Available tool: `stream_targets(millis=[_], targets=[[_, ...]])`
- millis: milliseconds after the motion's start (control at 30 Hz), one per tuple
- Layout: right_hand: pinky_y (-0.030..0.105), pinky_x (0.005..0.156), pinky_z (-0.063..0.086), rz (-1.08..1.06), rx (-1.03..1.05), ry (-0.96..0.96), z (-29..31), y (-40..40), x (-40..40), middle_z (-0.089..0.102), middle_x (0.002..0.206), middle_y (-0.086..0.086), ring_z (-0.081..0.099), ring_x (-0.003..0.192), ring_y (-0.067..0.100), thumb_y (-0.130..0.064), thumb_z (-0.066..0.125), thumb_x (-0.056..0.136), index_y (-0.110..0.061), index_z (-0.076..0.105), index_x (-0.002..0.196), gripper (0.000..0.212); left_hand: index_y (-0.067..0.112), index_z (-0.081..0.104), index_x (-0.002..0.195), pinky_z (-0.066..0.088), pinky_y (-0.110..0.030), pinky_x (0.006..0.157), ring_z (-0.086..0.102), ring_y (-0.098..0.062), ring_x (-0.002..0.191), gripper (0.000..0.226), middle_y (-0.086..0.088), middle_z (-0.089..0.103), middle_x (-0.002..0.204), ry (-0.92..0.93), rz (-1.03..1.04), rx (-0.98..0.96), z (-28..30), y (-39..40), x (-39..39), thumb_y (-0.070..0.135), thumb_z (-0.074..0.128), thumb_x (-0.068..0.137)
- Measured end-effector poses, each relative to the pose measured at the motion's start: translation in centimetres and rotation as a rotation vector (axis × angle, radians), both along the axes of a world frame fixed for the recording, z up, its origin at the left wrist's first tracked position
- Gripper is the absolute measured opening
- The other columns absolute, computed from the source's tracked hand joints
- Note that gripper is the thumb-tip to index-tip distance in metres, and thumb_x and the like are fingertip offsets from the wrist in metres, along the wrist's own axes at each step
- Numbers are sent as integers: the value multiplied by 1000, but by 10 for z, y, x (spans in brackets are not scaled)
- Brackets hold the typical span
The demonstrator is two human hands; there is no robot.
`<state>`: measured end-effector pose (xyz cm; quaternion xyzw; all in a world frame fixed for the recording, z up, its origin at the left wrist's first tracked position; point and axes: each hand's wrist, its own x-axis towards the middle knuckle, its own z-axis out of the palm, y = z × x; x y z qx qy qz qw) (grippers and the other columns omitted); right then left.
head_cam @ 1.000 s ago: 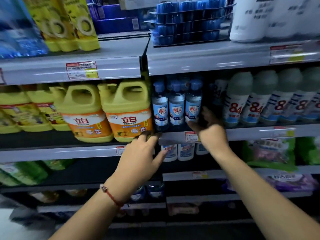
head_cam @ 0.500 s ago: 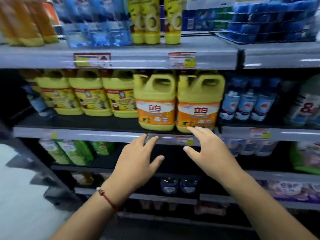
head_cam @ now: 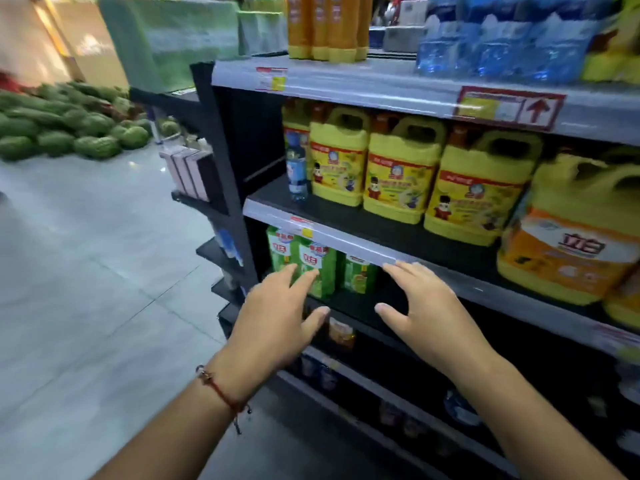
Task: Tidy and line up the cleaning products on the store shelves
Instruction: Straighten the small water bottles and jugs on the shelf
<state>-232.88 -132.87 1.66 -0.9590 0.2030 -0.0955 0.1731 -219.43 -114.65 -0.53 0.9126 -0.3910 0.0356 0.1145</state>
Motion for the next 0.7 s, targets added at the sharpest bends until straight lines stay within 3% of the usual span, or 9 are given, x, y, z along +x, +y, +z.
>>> stream_targets(millis=[233,367,467,533,633,700], targets=[[30,122,17,117,21,28,-13,24,92,35,160,-8,25,149,14,-45,60,95,-28,36,154,66,30,33,154,38,-39,112,36,-24,142,66,-3,36,157,36,137,-27,-9,36,64,58,48,97],[32,117,29,113,75,48,-25,22,149,39,157,-8,35,144,15,-45,61,94,-30,37,153,66,32,32,154,38,-38,111,37,-22,141,65,-1,36,156,24,147,-2,-15,33,113,59,47,97],[29,99,45,34,189,77,-32,11,193,56,141,-5,53,128,16,-46,63,93,-29,49,143,55,33,31,153,40,-37,109,37,-21,140,64,1,35,155,25,117,5,-12,18,153,59,46,97],[27,88,46,-49,296,112,-32,5,222,65,128,-2,60,117,19,-49,63,91,-29,57,130,44,32,32,153,40,-34,108,37,-19,139,62,4,35,154,28,78,-2,-5,4,181,57,46,98],[35,108,42,-81,415,29,-34,-6,260,53,145,1,50,134,23,-56,64,83,-40,46,144,66,31,35,151,46,-36,98,47,-20,129,60,3,46,138,87,47,-40,3,-22,224,55,48,97],[33,114,36,-74,431,6,-30,-13,278,45,152,2,43,140,22,-39,68,90,-32,42,150,65,34,38,150,50,-37,94,55,-21,124,61,1,52,139,201,46,-114,2,-43,255,55,52,95]])
